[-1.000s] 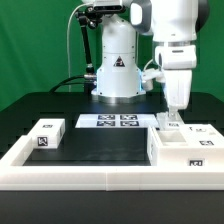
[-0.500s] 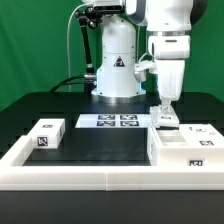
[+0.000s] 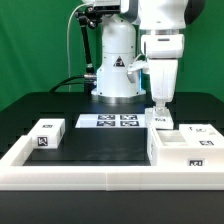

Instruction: Assemble cabinet

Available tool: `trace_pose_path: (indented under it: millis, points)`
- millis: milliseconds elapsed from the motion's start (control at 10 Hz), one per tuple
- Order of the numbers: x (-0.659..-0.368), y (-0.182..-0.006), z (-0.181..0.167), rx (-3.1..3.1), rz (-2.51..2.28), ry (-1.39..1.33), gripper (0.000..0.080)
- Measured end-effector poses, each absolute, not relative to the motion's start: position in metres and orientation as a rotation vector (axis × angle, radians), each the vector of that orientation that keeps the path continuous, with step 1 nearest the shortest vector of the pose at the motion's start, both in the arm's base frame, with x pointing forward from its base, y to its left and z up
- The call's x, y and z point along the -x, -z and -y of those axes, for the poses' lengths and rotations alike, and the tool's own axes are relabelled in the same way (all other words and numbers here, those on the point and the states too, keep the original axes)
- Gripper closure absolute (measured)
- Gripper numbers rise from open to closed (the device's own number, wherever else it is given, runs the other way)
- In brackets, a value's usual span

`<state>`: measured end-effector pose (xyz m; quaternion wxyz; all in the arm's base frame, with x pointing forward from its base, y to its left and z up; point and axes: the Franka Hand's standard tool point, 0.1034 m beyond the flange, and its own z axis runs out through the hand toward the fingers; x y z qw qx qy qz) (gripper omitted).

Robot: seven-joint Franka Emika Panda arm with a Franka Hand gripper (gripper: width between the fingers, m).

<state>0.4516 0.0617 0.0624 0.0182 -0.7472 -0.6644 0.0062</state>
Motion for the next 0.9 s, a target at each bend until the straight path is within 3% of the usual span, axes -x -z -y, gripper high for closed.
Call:
trace_pose_path:
  millis: [900]
  points:
    - [-0.4567, -0.0601, -0.0676, 2.324, 2.03, -0.058, 0.0729]
